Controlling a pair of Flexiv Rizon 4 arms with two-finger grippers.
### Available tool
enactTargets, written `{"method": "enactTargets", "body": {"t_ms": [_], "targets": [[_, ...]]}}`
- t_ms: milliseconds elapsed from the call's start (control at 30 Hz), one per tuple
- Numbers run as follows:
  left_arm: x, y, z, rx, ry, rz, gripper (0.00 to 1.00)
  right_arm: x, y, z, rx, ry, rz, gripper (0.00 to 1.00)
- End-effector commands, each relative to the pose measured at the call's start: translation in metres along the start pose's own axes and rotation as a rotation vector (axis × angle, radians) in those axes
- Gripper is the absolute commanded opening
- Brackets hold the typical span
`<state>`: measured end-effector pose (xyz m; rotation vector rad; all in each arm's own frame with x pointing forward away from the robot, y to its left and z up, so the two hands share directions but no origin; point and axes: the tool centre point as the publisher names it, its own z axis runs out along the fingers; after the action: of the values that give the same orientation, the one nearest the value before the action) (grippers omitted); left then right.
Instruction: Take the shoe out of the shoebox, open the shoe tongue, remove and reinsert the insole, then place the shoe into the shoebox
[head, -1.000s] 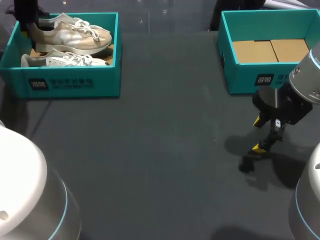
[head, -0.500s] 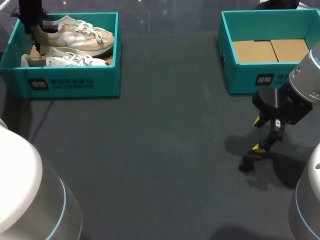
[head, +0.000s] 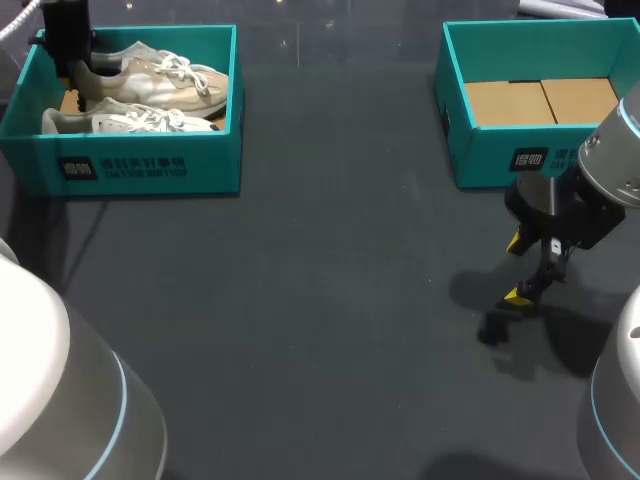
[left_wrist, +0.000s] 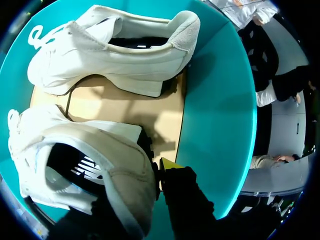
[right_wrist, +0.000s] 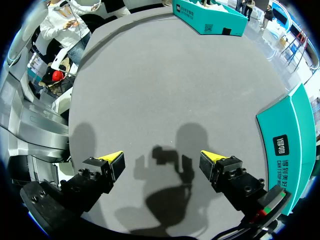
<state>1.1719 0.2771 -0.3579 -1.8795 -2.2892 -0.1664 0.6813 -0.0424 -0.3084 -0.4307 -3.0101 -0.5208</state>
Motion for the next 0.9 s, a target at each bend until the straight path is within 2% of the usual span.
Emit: {"method": "enactTargets", "body": {"t_ms": [33, 800, 867, 900], "targets": [[-0.003, 0.008, 0.003, 0.011, 0.003, -0.002, 0.0, 0.001, 0.0, 0.0, 0.002, -0.003, 0.0, 1.0], [-0.002, 0.011, 0.021, 0.017, -0.003, 0.021, 0.0, 0.001, 0.0, 0.0, 0.002, -0.003, 0.0, 1.0], [-0.001, 0.012, 0.023, 0.019, -0.006, 0.022, 0.14, 0.001, 0.0, 0.0, 0.002, -0.003, 0.0, 1.0], [-0.001, 0.012, 0.024, 0.021, -0.009, 0.021, 0.17, 0.001, 0.0, 0.0, 0.002, -0.003, 0.0, 1.0]]}}
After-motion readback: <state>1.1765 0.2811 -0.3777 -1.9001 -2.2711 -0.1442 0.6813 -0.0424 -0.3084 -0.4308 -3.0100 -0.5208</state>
